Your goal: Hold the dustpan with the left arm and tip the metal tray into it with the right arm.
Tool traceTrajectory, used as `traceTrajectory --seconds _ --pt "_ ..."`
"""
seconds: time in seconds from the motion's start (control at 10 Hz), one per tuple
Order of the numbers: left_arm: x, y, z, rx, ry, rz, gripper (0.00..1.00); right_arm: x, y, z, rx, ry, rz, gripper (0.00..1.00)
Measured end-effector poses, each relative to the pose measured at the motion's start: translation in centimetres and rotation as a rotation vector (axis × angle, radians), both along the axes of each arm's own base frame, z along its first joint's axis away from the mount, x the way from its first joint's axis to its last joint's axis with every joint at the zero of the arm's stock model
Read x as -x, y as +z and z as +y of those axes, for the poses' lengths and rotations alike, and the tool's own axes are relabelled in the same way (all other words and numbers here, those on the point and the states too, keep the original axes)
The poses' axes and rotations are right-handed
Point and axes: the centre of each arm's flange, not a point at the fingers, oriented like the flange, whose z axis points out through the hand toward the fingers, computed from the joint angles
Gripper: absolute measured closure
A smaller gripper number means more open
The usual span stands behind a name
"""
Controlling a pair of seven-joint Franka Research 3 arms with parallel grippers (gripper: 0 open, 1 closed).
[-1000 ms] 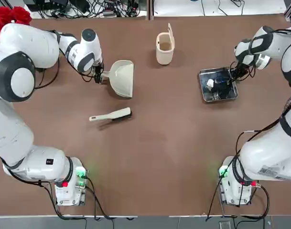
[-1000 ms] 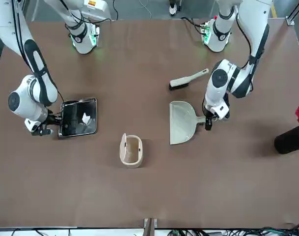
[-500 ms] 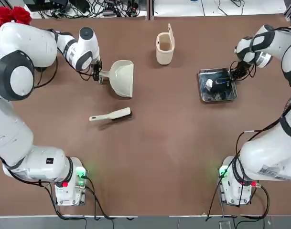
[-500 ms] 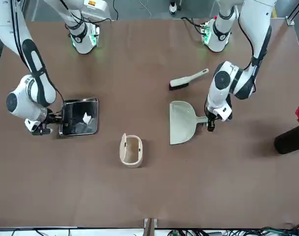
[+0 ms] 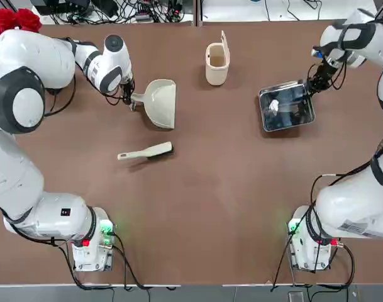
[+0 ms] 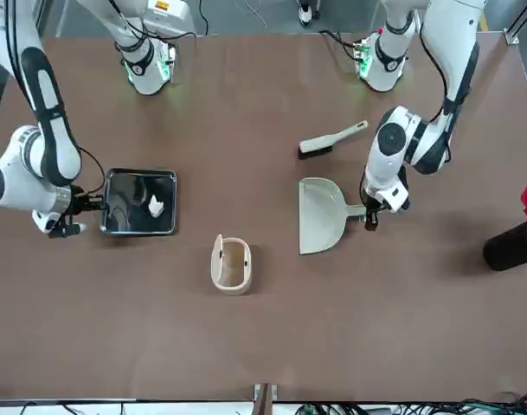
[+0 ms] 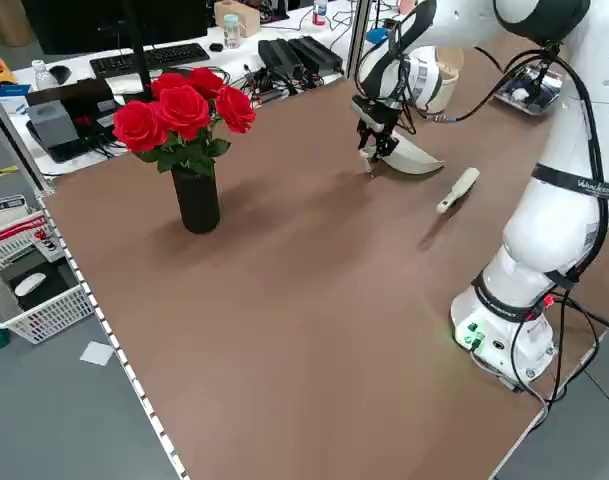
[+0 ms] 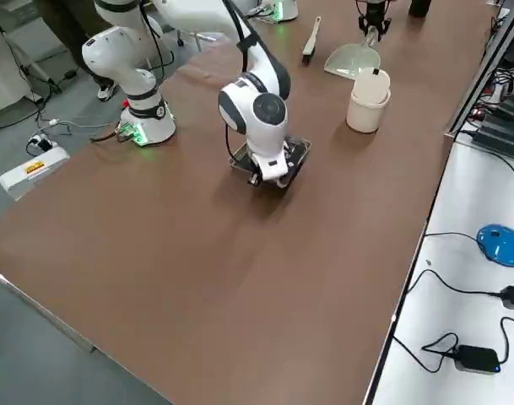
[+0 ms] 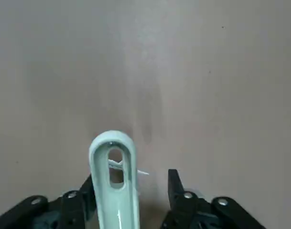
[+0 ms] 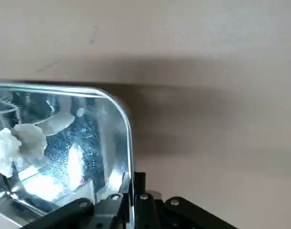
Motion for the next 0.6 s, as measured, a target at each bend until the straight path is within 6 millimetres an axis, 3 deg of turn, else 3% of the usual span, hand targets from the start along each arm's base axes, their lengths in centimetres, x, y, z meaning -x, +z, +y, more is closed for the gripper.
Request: traceTrajectory --seconds 0.4,0.6 --pt "0.1 0.7 -0.7 0.004 -0.008 -0.013 0.41 -1.3 5.1 0.7 -0.032 0.035 0.026 0.95" --pt "0.3 0.7 -1.0 0.005 -0.013 -0.012 0.51 -1.6 7.3 1.6 -0.045 0.06 0.04 0.95"
